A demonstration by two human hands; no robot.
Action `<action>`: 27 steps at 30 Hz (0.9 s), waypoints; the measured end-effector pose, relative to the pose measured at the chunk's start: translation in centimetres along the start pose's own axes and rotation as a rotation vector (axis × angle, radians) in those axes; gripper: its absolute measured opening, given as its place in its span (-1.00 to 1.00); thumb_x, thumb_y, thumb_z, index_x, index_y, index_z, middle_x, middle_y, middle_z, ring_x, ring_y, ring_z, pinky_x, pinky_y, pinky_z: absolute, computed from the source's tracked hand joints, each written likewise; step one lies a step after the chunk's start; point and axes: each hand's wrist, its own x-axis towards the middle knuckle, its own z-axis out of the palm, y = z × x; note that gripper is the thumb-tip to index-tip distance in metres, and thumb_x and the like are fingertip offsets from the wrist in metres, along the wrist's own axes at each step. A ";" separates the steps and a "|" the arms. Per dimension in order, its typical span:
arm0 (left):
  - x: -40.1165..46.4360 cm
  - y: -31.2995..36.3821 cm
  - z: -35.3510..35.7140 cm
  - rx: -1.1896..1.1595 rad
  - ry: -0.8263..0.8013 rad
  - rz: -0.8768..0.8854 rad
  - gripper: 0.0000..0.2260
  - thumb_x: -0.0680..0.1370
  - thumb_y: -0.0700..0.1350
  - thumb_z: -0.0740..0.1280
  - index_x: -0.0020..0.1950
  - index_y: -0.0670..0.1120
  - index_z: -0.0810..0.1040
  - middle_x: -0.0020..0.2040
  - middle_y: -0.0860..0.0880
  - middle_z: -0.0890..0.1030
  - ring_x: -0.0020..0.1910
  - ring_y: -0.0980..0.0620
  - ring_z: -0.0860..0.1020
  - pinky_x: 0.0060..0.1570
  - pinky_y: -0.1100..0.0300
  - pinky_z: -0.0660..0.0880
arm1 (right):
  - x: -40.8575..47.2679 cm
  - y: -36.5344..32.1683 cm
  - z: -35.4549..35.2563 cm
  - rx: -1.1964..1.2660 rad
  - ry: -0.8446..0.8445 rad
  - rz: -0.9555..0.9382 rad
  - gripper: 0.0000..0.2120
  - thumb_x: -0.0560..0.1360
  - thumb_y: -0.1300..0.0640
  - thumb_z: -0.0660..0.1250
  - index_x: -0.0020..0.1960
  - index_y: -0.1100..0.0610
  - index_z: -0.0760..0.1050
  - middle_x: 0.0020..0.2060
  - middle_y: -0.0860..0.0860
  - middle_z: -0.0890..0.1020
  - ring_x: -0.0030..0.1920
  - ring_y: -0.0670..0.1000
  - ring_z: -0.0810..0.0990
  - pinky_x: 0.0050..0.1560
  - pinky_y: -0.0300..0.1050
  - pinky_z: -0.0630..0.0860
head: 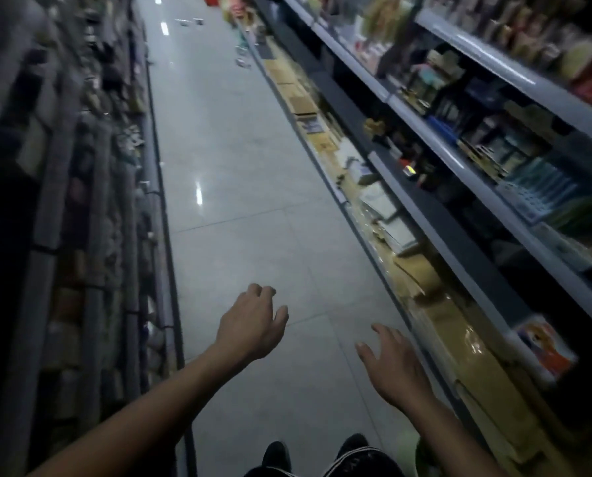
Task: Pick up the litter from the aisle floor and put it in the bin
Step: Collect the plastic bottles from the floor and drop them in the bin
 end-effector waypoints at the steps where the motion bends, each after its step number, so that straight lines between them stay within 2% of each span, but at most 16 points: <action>1: -0.1 -1.0 -0.6 -0.006 0.014 -0.029 -0.54 0.63 0.16 0.09 0.45 -0.02 0.37 0.38 -0.01 0.41 0.27 -0.04 0.45 0.10 -0.02 0.50 | 0.7 -0.9 0.0 -0.013 -0.003 -0.028 -0.43 0.62 -0.22 0.15 0.54 0.04 0.26 0.46 0.01 0.38 0.42 0.05 0.34 0.34 -0.01 0.38; 8: 1.5 -3.8 -2.7 -0.019 0.061 -0.180 -0.53 0.63 0.15 0.10 0.47 -0.04 0.36 0.39 -0.04 0.42 0.28 -0.05 0.44 0.16 -0.02 0.49 | 6.3 -4.7 -0.7 -0.058 -0.036 -0.175 -0.46 0.62 -0.19 0.18 0.51 0.02 0.28 0.44 0.00 0.40 0.42 0.03 0.34 0.35 -0.01 0.38; 20: 11.5 0.9 -4.3 -0.004 0.145 -0.288 -0.55 0.65 0.17 0.11 0.46 -0.03 0.37 0.36 -0.05 0.47 0.26 -0.03 0.47 0.16 0.01 0.48 | 19.8 -4.1 -6.4 0.004 -0.075 -0.272 -0.48 0.62 -0.17 0.18 0.50 0.04 0.31 0.43 0.00 0.42 0.42 0.04 0.35 0.35 0.01 0.40; 27: 16.2 1.3 -5.7 -0.024 0.205 -0.384 -0.55 0.65 0.17 0.11 0.47 -0.02 0.37 0.33 -0.04 0.50 0.25 -0.02 0.49 0.15 0.02 0.47 | 28.0 -7.2 -8.3 -0.048 -0.139 -0.382 -0.49 0.62 -0.16 0.19 0.50 0.04 0.32 0.42 -0.01 0.42 0.42 0.04 0.33 0.37 0.00 0.37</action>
